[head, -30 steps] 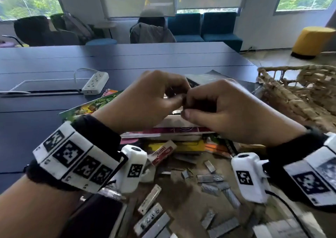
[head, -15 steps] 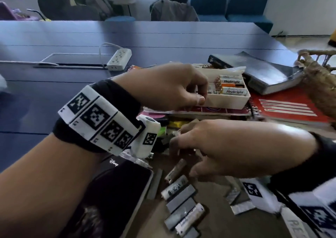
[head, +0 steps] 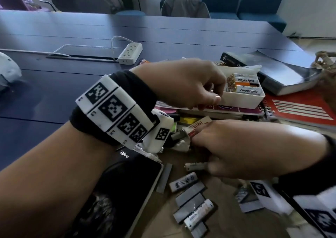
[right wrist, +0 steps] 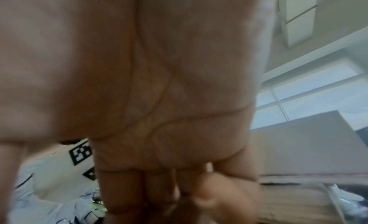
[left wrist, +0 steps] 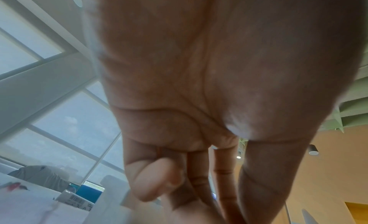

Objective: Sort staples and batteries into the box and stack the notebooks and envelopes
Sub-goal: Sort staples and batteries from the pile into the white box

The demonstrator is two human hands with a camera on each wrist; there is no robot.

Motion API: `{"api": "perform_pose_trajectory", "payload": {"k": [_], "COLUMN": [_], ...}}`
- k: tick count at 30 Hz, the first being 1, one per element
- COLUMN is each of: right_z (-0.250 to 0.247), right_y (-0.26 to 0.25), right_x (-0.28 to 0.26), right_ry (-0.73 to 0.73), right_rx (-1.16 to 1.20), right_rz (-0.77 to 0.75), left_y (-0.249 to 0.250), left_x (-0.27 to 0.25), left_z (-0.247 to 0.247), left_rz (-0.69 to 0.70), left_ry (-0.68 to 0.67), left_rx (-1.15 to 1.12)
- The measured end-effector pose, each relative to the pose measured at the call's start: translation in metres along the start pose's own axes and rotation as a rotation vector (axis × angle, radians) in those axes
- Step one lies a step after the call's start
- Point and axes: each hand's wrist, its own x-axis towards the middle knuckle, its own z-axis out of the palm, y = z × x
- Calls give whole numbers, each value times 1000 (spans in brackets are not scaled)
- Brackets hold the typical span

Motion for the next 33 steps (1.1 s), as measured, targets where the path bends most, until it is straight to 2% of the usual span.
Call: {"api": "perform_pose_trajectory", "payload": {"k": [4, 9, 13, 17, 21, 27, 33], "right_z": [-11, -9, -11, -15, -20, -24, -27], "right_y": [6, 31, 42, 51, 57, 61, 68], "right_x": [1, 1, -4, -10, -15, -18, -21], "right_ry": [-84, -16, 55, 137, 232, 346, 484], "right_rx": [24, 216, 326, 391, 462, 472, 511], "right_rz": [178, 223, 210, 195, 140, 79, 30], "left_y": [4, 15, 23, 29, 37, 42, 38], "left_x": [1, 3, -3, -16, -25, -25, -21], "left_z": [-2, 0, -1, 2, 17, 42, 48], "left_rz": [6, 9, -1, -50, -131, -194, -131], "left_ry": [11, 15, -66, -214, -419, -597, -632], "left_rx": [-3, 8, 69, 94, 223, 440, 428]}}
